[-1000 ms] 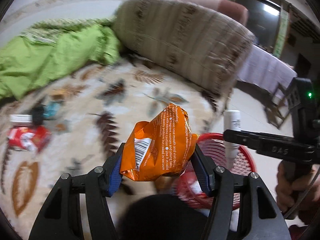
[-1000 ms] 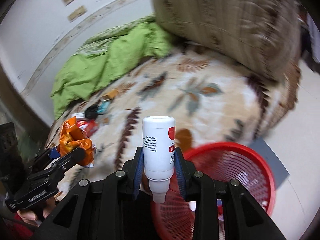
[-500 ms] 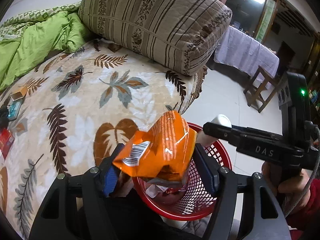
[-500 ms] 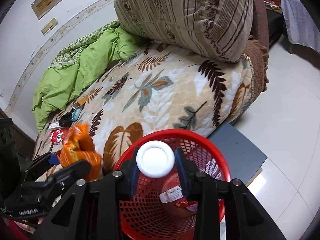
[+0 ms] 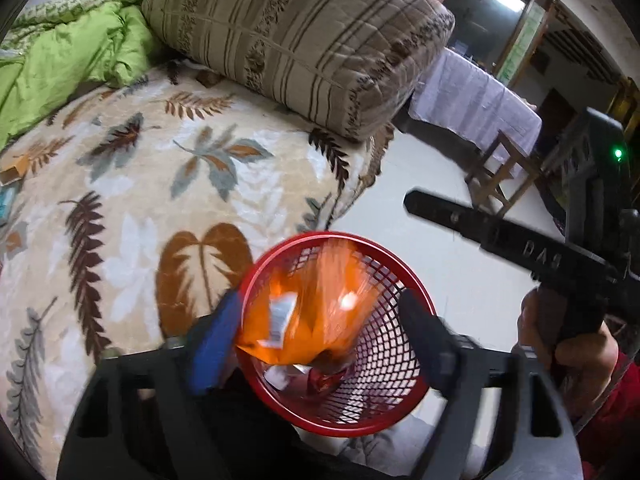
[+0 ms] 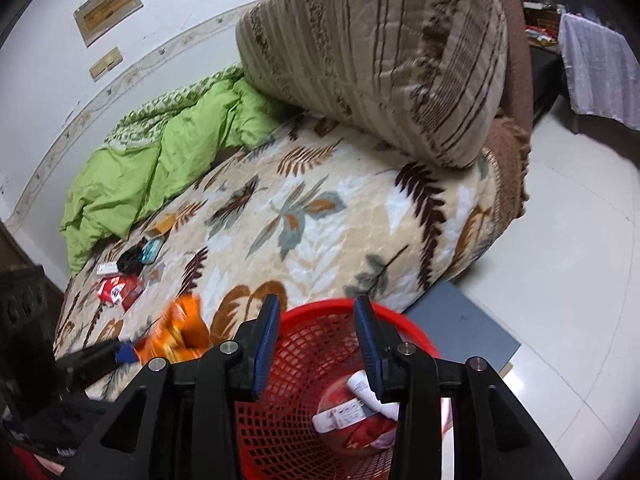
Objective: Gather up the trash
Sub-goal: 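Open the right tool over the basket while the left tool releases the orange bag, then grasp the black plastic bag with the right tool while the left tool moves toward the red box, then grasp the red cigarette box with the left tool while the right tool holds the black bag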
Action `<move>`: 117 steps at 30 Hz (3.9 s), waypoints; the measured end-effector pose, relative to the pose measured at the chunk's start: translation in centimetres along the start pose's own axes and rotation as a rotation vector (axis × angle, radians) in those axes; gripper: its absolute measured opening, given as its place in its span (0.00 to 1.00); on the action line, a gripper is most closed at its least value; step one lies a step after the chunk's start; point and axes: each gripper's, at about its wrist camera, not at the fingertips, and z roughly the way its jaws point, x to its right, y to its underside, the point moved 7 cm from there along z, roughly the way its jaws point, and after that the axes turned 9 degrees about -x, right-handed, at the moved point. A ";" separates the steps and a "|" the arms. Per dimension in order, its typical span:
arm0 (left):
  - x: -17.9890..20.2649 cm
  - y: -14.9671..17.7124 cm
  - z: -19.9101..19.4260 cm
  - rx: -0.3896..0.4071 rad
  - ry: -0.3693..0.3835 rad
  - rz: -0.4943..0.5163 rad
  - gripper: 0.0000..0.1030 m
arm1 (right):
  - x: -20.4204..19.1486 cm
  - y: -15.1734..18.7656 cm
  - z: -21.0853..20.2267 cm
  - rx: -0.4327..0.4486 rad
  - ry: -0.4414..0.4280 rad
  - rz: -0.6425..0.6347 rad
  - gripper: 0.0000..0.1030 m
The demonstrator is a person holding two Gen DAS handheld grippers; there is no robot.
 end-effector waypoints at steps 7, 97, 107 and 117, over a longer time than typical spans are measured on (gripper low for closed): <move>-1.6 -0.1 -1.3 0.032 -0.007 -0.059 0.84 | -0.3 -0.9 -1.0 0.027 -0.008 -0.002 0.39; -41.0 14.3 -17.9 0.318 -0.530 -0.902 0.84 | -34.3 4.0 22.5 -0.444 -0.539 -0.318 0.28; -37.4 12.7 -13.3 0.221 -0.312 -0.784 0.84 | -33.2 2.6 20.7 -0.360 -0.552 -0.270 0.28; -30.8 10.4 -16.0 0.294 -0.348 -0.519 0.84 | -29.0 0.4 18.2 -0.248 -0.549 -0.178 0.28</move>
